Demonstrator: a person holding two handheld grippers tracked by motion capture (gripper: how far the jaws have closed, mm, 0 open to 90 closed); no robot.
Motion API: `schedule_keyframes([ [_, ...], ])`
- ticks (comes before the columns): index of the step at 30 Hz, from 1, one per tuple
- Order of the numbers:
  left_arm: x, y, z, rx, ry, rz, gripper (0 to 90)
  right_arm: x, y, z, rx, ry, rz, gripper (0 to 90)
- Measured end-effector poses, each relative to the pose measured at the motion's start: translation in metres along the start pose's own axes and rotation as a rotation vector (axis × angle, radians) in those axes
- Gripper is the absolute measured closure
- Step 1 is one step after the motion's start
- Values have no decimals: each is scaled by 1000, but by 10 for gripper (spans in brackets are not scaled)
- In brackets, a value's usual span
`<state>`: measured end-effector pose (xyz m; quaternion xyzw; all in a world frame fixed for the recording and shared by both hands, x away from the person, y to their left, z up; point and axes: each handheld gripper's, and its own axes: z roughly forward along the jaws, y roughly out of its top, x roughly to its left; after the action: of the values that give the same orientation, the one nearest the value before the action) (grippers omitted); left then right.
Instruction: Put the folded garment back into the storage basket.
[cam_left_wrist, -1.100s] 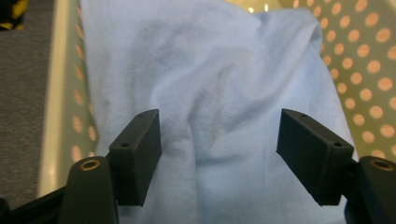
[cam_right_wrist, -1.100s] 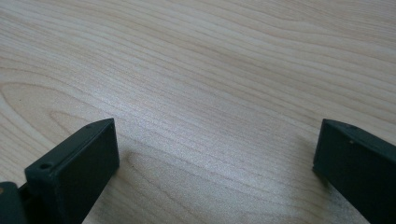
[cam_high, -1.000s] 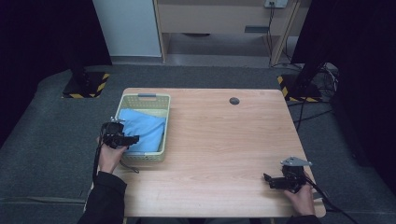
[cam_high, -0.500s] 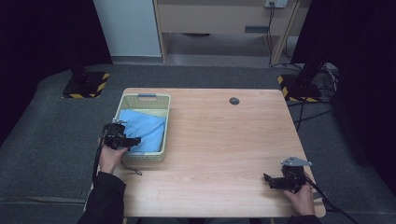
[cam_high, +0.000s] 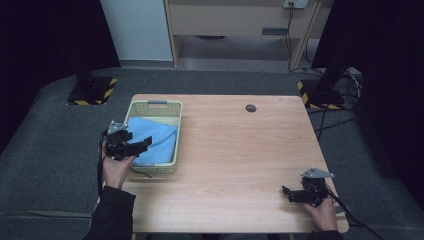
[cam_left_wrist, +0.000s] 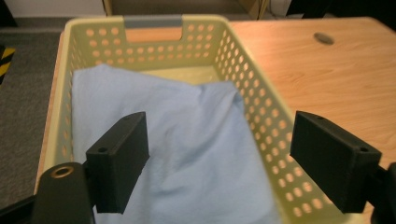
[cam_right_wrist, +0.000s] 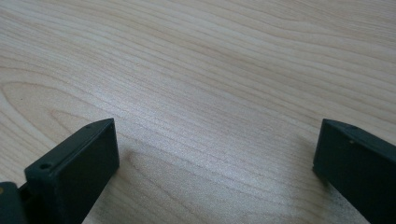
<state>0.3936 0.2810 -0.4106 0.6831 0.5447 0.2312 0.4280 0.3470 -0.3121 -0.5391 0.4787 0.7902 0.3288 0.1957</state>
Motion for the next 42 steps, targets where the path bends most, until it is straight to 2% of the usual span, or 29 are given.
schedule_keyframes([
  [6,-14,3,-19,-55,-29,17,190,0,0,0,0,0,0,2],
  [15,-50,3,-30,-86,-84,79,179,0,0,0,0,0,0,2],
  [19,-72,3,-29,-87,-139,111,168,0,0,0,0,0,0,2],
  [25,-100,0,-27,-72,-187,179,161,0,0,0,0,0,0,2],
  [28,-109,-2,-26,-65,-210,197,159,0,0,0,0,0,0,3],
  [31,-118,-5,-23,-63,-249,196,158,0,0,0,0,0,0,2],
  [35,-128,-9,-19,-50,-258,229,157,0,0,0,0,0,0,2],
  [42,-141,-18,-11,-34,-286,257,149,0,0,0,0,0,0,2],
])
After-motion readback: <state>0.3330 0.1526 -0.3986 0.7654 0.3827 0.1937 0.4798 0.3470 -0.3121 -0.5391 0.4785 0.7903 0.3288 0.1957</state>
